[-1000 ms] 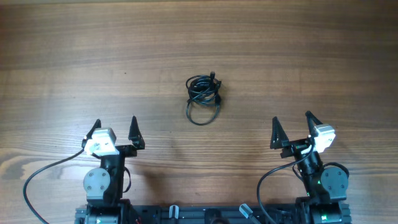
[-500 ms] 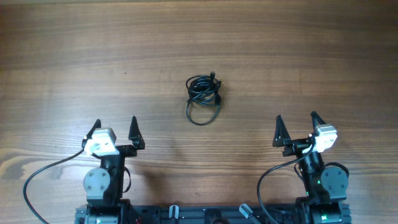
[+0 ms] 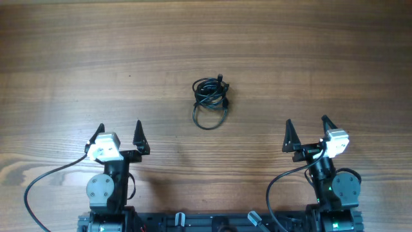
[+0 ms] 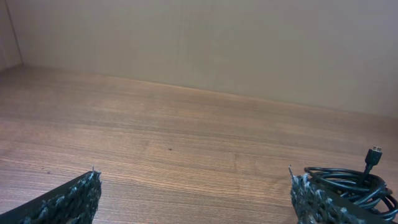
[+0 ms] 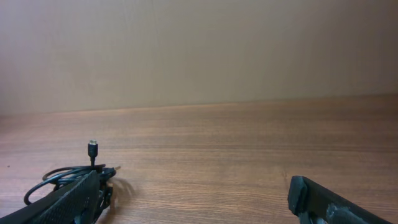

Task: Untangle cables

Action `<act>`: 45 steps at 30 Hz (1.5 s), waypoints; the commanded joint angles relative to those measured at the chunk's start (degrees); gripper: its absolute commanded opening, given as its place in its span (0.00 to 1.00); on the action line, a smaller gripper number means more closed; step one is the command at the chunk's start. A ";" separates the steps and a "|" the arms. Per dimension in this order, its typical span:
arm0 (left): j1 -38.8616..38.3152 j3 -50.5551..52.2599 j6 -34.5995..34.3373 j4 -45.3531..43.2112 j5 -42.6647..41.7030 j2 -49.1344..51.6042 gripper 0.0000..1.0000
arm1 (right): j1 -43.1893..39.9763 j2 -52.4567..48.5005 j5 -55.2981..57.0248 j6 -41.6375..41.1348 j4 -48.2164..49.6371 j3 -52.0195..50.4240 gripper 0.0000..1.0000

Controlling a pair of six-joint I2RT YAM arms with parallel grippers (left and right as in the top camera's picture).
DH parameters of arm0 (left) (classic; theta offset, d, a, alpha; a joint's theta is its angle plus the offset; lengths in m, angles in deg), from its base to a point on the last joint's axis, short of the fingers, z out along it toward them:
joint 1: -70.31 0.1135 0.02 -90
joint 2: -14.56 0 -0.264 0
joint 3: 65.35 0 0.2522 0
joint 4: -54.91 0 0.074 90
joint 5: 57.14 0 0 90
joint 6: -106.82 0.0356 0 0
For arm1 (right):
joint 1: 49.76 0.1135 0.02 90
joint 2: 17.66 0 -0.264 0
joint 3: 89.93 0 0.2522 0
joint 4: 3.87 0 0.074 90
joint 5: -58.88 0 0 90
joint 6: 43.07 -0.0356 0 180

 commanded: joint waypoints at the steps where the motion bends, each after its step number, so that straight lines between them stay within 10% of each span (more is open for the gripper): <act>1: 0.35 0.26 0.68 -1.38 -2.27 -0.31 1.00 | -0.20 -0.33 0.09 0.50 0.59 -0.07 1.00; 13: 0.35 -20.72 -4.28 -0.33 -15.28 24.20 1.00 | -0.20 -9.75 -5.75 -3.50 -2.34 12.26 1.00; 25: -11.26 -75.06 -3.87 35.50 -22.67 75.82 1.00 | -0.20 -53.72 -11.56 -3.30 -39.08 61.79 1.00; 34: -20.85 -75.80 -4.35 25.40 -24.76 83.14 1.00 | -0.20 -65.66 -23.96 -3.45 -39.41 66.01 1.00; 45: -20.98 -75.80 -29.14 16.87 -20.85 94.60 0.96 | -0.20 -66.29 -23.52 -3.45 -40.39 65.99 1.00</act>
